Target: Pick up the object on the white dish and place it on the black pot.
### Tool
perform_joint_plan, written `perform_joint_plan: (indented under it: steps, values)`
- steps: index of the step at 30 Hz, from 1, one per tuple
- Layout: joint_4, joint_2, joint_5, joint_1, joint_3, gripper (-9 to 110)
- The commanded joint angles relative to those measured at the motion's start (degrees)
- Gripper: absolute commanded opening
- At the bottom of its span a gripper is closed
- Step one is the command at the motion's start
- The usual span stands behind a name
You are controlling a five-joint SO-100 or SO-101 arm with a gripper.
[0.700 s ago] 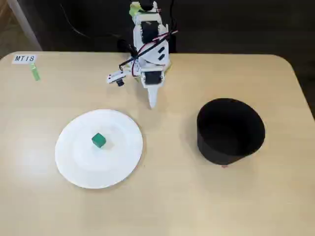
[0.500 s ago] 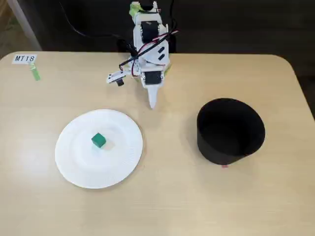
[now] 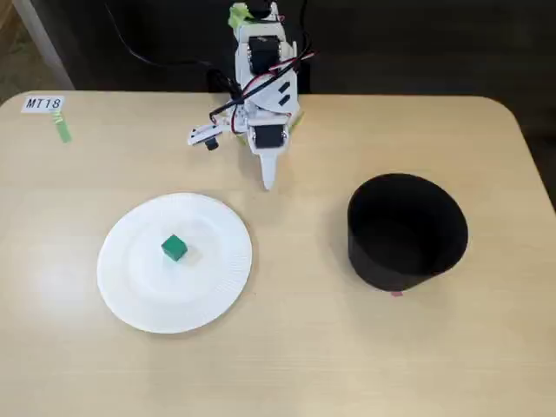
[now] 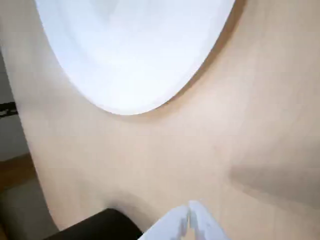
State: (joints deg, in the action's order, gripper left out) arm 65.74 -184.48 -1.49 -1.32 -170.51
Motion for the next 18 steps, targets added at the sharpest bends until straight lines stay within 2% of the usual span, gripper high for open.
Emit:
perform_joint_plan:
  steps: [1,5,10,18]
  values:
    - [-2.3,-1.9,1.7,1.4,7.7,0]
    - [-5.3,18.7,1.5,2.5,20.7,0]
    - [2.2,46.1,-1.1,6.0,44.3,0]
    - [0.4,65.0,4.3,15.6,58.0,0]
